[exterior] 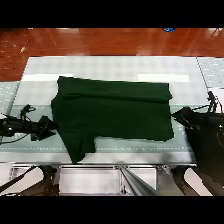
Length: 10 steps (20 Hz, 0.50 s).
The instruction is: Fold the shirts.
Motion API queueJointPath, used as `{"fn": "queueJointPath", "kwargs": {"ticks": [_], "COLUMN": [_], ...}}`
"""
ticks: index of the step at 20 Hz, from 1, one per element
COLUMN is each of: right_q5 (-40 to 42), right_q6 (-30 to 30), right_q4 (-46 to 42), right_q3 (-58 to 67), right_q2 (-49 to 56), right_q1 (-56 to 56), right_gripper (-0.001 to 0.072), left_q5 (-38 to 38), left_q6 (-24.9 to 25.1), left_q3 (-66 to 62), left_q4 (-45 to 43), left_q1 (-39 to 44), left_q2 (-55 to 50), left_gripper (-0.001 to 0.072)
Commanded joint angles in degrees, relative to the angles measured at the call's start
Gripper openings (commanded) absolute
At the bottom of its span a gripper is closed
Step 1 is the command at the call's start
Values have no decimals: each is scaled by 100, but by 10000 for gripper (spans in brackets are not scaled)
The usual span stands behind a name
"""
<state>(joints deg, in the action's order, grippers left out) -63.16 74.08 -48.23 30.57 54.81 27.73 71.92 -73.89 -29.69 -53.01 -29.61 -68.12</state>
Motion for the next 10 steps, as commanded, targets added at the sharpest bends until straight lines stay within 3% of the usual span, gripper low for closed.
{"fn": "queueJointPath", "kwargs": {"ticks": [1, 3, 4, 5, 6, 7, 9, 10], "right_q5": [-68, -188, -387, -529, -649, -839, -1143, -1187], "right_q6": [-66, -57, -63, -63, -52, 103, 553, 632], "right_q4": [498, 573, 529, 380, 120, -315, -1172, -1176], "right_q3": [-131, 37, 188, 293, 310, 251, -83, -308], "right_q2": [-111, -111, -111, -111, -111, -111, -111, -109], "right_q1": [9, 151, 431, 776, 1163, 1515, 1709, 1615], "right_gripper": [409, 409, 409, 409, 409, 409, 409, 409], "left_q5": [-597, -791, -813, -815, -802, -778, -780, -780], "left_q6": [68, -7, -2, 55, 175, 256, 278, 280], "left_q3": [498, 487, 459, 435, 420, 415, 415, 415], "left_q4": [166, 245, 267, 271, 291, 293, 291, 291], "left_q1": [426, 702, 787, 824, 828, 822, 820, 822], "left_q2": [50, -44, -96, -131, -136, -138, -136, -136], "left_gripper": [507, 500, 390, 191, 71, 21, 19, 19]}}
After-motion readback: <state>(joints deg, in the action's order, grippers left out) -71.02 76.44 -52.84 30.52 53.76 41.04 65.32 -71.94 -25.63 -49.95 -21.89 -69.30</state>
